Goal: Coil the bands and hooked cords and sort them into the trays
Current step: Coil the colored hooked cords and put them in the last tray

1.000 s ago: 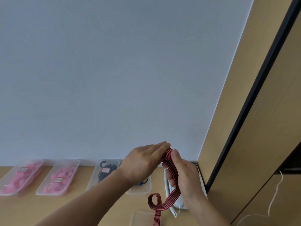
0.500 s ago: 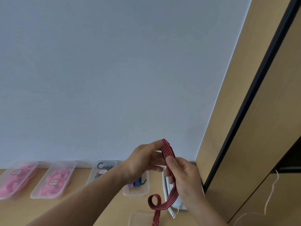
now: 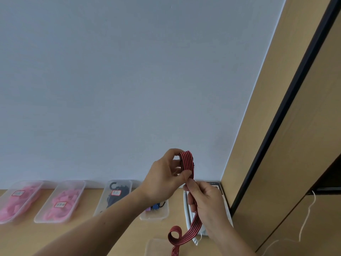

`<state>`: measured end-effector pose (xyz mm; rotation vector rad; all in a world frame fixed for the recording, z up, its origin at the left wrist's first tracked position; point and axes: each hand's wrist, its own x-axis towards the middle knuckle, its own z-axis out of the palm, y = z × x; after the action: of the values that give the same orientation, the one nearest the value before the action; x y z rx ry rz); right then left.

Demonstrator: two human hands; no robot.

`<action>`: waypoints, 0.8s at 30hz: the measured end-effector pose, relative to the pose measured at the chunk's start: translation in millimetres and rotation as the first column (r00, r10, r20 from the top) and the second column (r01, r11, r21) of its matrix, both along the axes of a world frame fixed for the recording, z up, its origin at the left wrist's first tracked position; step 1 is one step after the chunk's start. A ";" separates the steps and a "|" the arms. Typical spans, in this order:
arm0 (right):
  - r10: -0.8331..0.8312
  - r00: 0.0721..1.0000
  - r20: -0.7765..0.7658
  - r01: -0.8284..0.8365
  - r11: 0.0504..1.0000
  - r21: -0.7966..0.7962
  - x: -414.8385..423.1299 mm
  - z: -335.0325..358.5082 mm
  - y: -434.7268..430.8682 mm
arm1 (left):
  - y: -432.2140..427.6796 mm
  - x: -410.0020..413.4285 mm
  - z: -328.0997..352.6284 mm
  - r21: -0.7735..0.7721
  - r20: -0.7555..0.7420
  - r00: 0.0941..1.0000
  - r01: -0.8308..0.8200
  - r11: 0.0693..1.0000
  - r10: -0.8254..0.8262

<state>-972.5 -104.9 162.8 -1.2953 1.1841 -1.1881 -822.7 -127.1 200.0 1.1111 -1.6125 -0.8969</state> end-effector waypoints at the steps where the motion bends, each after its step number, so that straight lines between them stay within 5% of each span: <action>1: 0.005 1.000 0.008 -0.005 1.000 0.003 -0.6 -0.3 -0.3 | 0.6 -1.3 -1.3 -0.056 0.045 0.998 -0.031 0.998 0.034; 6: 0.043 0.993 0.107 -0.044 0.999 0.005 -0.3 3.1 1.5 | -2.3 2.9 -8.9 -0.318 0.364 0.891 -0.155 0.935 0.272; 11: 0.048 0.988 0.147 -0.052 0.998 0.024 -1.1 9.4 2.3 | 1.5 4.6 -8.4 -0.662 0.493 0.783 0.057 0.747 0.378; 15: 0.023 0.989 0.145 -0.034 0.997 0.068 -1.0 8.7 3.7 | -1.5 5.2 -12.6 -0.780 0.530 0.713 0.196 0.595 0.460; 21: 0.064 0.984 0.167 -0.075 0.995 0.062 0.8 7.7 9.3 | 1.5 12.3 -26.5 -0.726 0.612 0.664 0.257 0.638 0.430; 24: 0.055 0.974 0.222 -0.067 0.997 0.046 -2.3 10.0 11.5 | 3.3 10.1 -27.0 -0.553 0.569 0.782 0.134 0.823 0.255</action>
<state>-974.8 -93.4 172.9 -1.1208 1.0010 -1.2135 -812.6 -123.7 173.0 1.0583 -2.1698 0.0815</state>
